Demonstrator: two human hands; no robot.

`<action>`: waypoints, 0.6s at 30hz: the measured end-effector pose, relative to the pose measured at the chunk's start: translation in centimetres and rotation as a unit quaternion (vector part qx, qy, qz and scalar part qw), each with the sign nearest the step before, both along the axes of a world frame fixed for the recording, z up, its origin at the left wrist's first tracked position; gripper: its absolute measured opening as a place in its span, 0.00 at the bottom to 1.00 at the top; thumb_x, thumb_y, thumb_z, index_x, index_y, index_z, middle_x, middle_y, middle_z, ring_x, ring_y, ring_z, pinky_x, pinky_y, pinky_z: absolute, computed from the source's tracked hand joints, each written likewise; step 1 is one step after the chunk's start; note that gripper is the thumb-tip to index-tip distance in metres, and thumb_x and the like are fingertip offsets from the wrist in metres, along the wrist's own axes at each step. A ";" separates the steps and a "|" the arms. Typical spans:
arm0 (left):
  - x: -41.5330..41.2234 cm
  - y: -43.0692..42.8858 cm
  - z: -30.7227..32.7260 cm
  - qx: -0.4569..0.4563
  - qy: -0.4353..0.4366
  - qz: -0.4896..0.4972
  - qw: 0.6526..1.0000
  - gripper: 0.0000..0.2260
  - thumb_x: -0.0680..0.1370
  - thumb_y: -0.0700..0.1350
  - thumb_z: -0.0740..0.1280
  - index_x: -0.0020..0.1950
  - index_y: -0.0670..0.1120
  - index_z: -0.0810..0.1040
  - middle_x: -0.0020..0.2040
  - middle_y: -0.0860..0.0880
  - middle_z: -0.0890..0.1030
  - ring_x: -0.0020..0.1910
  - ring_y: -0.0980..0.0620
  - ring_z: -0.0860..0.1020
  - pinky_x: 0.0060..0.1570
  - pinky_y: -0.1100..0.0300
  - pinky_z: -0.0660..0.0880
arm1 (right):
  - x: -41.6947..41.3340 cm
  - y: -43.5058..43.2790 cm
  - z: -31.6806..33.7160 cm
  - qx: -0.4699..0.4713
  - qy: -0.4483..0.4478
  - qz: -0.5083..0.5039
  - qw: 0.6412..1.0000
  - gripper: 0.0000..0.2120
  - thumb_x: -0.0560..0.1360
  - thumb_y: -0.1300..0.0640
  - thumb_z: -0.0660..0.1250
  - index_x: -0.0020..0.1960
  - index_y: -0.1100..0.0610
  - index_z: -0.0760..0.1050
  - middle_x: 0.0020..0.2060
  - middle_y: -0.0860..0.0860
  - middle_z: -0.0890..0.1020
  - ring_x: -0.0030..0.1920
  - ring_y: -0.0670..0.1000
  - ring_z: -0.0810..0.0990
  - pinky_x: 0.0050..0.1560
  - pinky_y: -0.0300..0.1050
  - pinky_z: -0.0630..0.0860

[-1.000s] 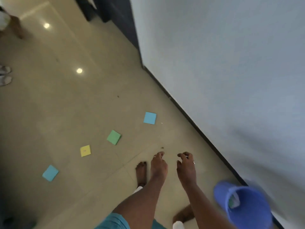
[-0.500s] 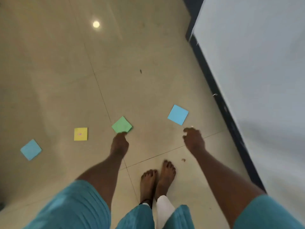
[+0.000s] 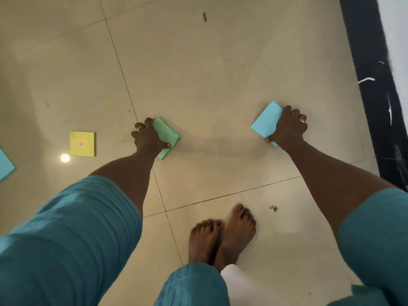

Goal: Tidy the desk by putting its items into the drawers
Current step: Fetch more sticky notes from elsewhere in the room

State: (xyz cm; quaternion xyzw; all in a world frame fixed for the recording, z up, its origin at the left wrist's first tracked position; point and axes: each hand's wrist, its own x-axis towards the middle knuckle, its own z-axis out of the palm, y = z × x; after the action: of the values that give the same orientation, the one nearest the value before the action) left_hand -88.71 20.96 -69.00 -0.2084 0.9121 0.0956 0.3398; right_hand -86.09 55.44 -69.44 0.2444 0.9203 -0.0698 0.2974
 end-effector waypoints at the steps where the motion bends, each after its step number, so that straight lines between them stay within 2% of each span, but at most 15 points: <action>1: 0.0 -0.1 0.0 -0.014 -0.013 0.023 1.000 0.43 0.64 0.50 0.79 0.71 0.46 0.58 0.69 0.39 0.64 0.68 0.37 0.63 0.65 0.44 0.63 | 0.0 0.1 -0.2 -0.005 0.000 -0.013 1.000 0.46 0.61 0.55 0.80 0.69 0.65 0.58 0.64 0.62 0.66 0.66 0.63 0.64 0.60 0.56 0.69; 4: 0.3 -1.2 0.4 -0.020 -0.048 0.049 0.997 0.37 0.68 0.52 0.76 0.70 0.42 0.62 0.66 0.39 0.70 0.68 0.37 0.66 0.65 0.46 0.64 | 0.4 0.1 0.9 -0.087 0.000 -0.071 0.994 0.34 0.68 0.56 0.75 0.67 0.65 0.62 0.63 0.64 0.66 0.64 0.64 0.68 0.62 0.52 0.67; 7: 1.9 -1.3 2.8 0.057 -0.036 0.071 0.995 0.23 0.77 0.48 0.67 0.66 0.36 0.71 0.64 0.36 0.75 0.64 0.37 0.73 0.61 0.51 0.69 | 2.3 -0.5 4.5 -0.160 0.019 -0.108 0.981 0.20 0.75 0.60 0.66 0.64 0.66 0.67 0.62 0.65 0.71 0.63 0.62 0.71 0.59 0.48 0.66; 9: 3.7 -0.3 5.6 0.107 -0.009 0.140 0.984 0.17 0.78 0.44 0.65 0.64 0.36 0.73 0.62 0.34 0.76 0.60 0.37 0.75 0.58 0.49 0.74 | 4.3 -1.3 8.6 -0.187 0.033 -0.138 0.972 0.16 0.75 0.62 0.65 0.61 0.65 0.70 0.58 0.65 0.76 0.60 0.61 0.74 0.55 0.47 0.68; 11: 5.7 1.4 9.2 0.145 0.007 0.188 0.971 0.15 0.78 0.42 0.65 0.62 0.38 0.73 0.60 0.34 0.77 0.58 0.36 0.77 0.56 0.42 0.76 | 6.8 -2.2 13.7 -0.221 0.060 -0.199 0.953 0.07 0.74 0.64 0.64 0.51 0.62 0.71 0.50 0.64 0.79 0.52 0.60 0.77 0.47 0.46 0.68; 13: 7.8 4.1 14.3 0.169 0.002 0.195 0.966 0.13 0.78 0.43 0.65 0.60 0.39 0.74 0.58 0.35 0.78 0.56 0.36 0.78 0.54 0.40 0.77 | 10.4 -2.8 19.8 -0.256 0.079 -0.284 0.921 0.06 0.74 0.64 0.64 0.44 0.57 0.67 0.42 0.59 0.76 0.44 0.55 0.75 0.41 0.43 0.65; 14: 8.6 5.7 17.2 0.181 -0.001 0.197 0.964 0.12 0.78 0.43 0.65 0.59 0.40 0.74 0.57 0.35 0.79 0.56 0.36 0.78 0.53 0.41 0.77 | 12.2 -2.9 22.8 -0.275 0.091 -0.337 0.896 0.06 0.74 0.62 0.64 0.43 0.55 0.66 0.42 0.57 0.76 0.43 0.54 0.75 0.41 0.43 0.68; 16: 10.0 9.6 23.7 0.216 -0.003 0.183 0.959 0.12 0.78 0.44 0.65 0.59 0.40 0.73 0.56 0.35 0.79 0.54 0.37 0.79 0.52 0.43 0.78 | 16.4 -2.5 27.6 -0.285 0.118 -0.437 0.845 0.04 0.70 0.55 0.61 0.42 0.54 0.69 0.41 0.57 0.77 0.45 0.60 0.79 0.45 0.53 0.76; 18: 11.2 13.9 31.3 0.250 -0.006 0.136 0.959 0.13 0.79 0.42 0.63 0.61 0.40 0.70 0.56 0.35 0.79 0.53 0.37 0.79 0.51 0.48 0.78 | 20.0 -0.9 33.8 -0.283 0.157 -0.526 0.786 0.07 0.68 0.54 0.60 0.43 0.57 0.70 0.41 0.59 0.78 0.44 0.62 0.78 0.42 0.59 0.77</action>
State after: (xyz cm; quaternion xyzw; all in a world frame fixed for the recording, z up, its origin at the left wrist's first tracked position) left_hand -77.55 34.84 -37.71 -0.2395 0.8202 0.3646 0.3701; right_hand -66.05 54.55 -35.65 0.5814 0.6220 -0.5102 0.1218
